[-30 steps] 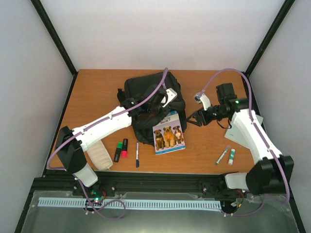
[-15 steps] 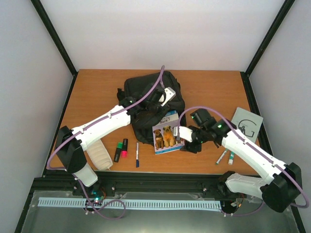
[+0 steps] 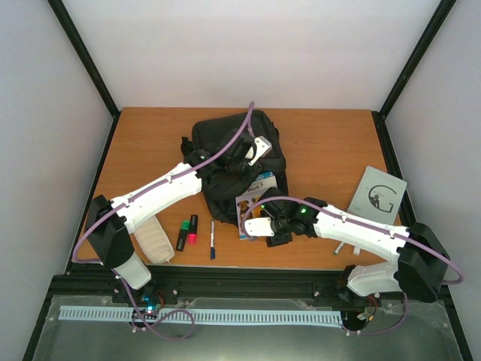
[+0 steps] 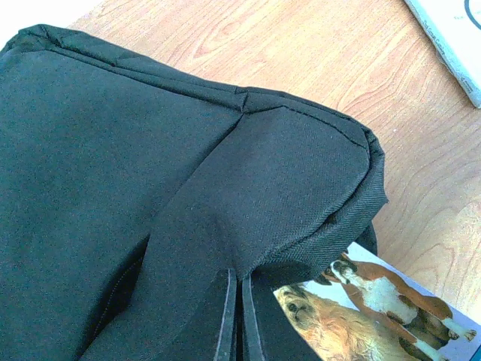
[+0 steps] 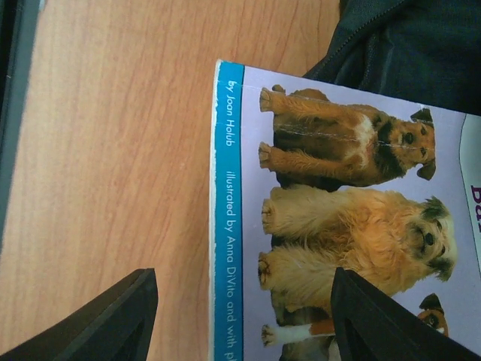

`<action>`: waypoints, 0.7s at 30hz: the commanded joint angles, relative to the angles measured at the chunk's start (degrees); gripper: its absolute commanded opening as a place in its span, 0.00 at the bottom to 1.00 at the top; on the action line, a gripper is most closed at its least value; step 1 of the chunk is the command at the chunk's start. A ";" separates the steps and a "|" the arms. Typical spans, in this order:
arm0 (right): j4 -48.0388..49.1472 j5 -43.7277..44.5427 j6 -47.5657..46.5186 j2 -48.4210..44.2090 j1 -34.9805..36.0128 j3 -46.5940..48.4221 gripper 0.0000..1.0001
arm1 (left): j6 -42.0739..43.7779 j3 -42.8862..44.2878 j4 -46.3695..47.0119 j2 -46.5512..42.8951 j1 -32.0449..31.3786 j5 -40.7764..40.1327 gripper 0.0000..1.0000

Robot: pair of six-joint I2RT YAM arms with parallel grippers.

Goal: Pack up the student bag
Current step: Place the book in the student bag.

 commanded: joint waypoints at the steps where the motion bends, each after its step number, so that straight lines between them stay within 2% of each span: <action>1: 3.26 3.95 -2.60 2.00 1.25 0.05 0.64 | -0.31 2.19 1.54 -2.95 0.43 0.85 0.01; 14: 7.86 8.44 -5.33 6.36 1.37 -1.81 0.60 | 0.24 2.65 1.19 -2.82 0.47 2.65 0.01; 17: 10.50 10.08 -5.13 6.88 1.37 -1.81 0.55 | 0.55 2.74 0.90 -2.58 0.47 3.02 0.01; 21: 14.63 12.93 -6.26 7.18 1.29 -1.58 0.43 | 0.87 2.74 0.70 -2.50 0.51 3.77 0.01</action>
